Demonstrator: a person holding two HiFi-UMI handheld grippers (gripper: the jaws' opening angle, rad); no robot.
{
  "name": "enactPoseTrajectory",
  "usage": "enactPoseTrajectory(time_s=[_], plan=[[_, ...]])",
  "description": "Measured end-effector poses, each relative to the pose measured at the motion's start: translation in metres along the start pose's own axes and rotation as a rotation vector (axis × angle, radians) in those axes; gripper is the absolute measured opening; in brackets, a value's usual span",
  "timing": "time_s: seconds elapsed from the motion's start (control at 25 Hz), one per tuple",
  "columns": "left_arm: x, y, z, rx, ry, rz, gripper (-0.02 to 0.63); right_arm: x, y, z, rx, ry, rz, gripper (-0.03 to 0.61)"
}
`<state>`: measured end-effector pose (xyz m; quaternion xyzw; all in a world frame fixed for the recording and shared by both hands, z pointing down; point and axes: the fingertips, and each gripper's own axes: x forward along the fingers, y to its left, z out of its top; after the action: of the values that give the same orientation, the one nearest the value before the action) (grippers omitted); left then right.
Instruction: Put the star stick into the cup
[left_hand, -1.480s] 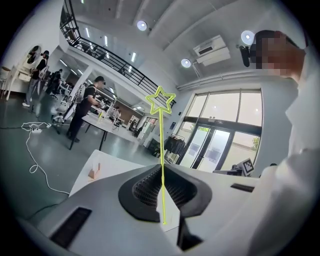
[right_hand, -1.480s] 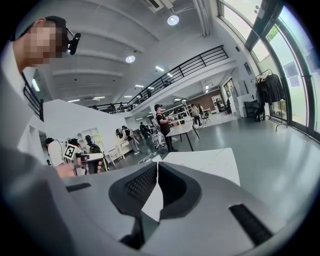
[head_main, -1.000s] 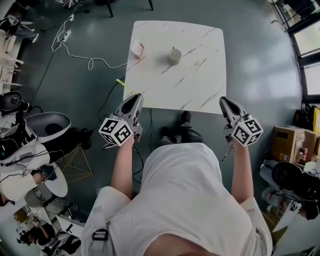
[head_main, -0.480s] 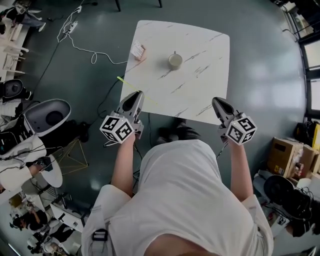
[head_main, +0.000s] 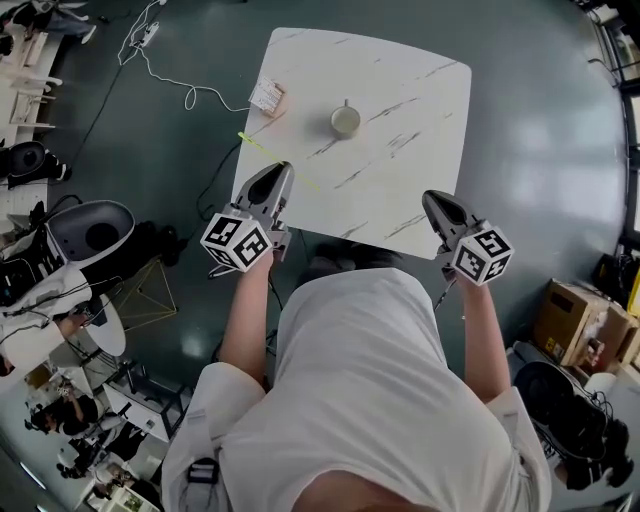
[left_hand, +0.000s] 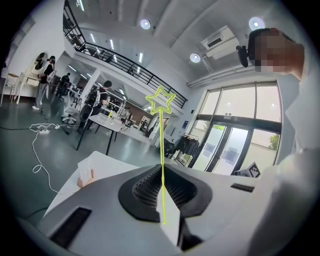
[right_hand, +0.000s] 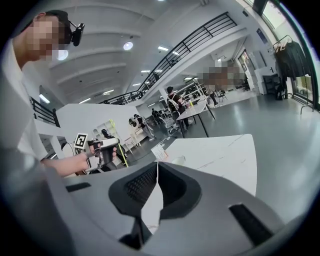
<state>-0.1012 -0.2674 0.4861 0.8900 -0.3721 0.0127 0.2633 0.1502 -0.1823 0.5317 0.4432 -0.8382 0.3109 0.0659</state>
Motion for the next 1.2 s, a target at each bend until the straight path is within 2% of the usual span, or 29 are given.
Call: enactPoseTrajectory(time_s=[0.36,0.72,0.96,1.2], plan=[[0.065,0.009,-0.003,0.021,0.015,0.021,0.025,0.018,-0.048,-0.015,0.038,0.069,0.037,0.026],[0.122,0.038,-0.006,0.046,0.028,0.024,0.025,0.057,-0.054,-0.034,0.118,0.096,0.098,0.026],[0.158,0.059,-0.009,0.054,0.028,0.03,0.025,0.077,-0.049,-0.039,0.133,0.121,0.136,0.026],[0.196,0.077,-0.03,0.089,0.062,0.045,0.025,0.089,-0.054,-0.037,0.164,0.119,0.148,0.026]])
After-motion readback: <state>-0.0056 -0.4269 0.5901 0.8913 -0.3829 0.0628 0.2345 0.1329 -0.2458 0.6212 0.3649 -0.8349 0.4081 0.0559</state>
